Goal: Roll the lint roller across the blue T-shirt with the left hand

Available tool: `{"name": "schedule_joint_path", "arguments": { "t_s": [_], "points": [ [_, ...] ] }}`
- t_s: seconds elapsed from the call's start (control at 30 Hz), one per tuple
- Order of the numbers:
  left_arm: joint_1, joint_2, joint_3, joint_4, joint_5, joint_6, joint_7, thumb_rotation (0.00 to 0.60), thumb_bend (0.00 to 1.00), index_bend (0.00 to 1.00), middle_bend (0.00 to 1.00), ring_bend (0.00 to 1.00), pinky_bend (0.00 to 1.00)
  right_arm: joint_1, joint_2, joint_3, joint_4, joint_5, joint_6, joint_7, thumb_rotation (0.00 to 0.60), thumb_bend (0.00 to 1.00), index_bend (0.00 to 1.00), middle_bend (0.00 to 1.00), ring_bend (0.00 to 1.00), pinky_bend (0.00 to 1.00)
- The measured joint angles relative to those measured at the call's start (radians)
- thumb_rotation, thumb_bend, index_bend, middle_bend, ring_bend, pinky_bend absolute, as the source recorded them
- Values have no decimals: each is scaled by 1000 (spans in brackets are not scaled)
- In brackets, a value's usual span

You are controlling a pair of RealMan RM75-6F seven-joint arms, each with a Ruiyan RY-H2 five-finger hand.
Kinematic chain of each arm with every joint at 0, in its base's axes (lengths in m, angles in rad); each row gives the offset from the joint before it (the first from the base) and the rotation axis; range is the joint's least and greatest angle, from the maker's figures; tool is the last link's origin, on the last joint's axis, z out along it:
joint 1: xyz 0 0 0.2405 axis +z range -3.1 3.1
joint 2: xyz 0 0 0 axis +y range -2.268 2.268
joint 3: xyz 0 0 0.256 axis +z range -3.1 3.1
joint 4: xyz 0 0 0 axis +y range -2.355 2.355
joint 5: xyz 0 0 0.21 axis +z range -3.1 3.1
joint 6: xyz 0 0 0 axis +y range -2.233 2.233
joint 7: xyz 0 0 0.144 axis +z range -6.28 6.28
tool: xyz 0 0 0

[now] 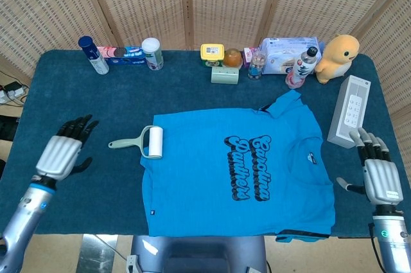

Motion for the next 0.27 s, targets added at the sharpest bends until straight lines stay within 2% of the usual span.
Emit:
{"name": "schedule_joint_path", "arguments": {
  "t_s": [0.13,0.27],
  "points": [
    [137,5,33,1,73,135,-60,600,342,0,0,0,85,5,-18,-1,31,0,2,-26,600,0,59,0,0,0],
    [224,23,51,4,119,190,-109,600,345,0,0,0,85,7,-36,0,57,11,2,-54,600,0,60,0,0,0]
  ]
}}
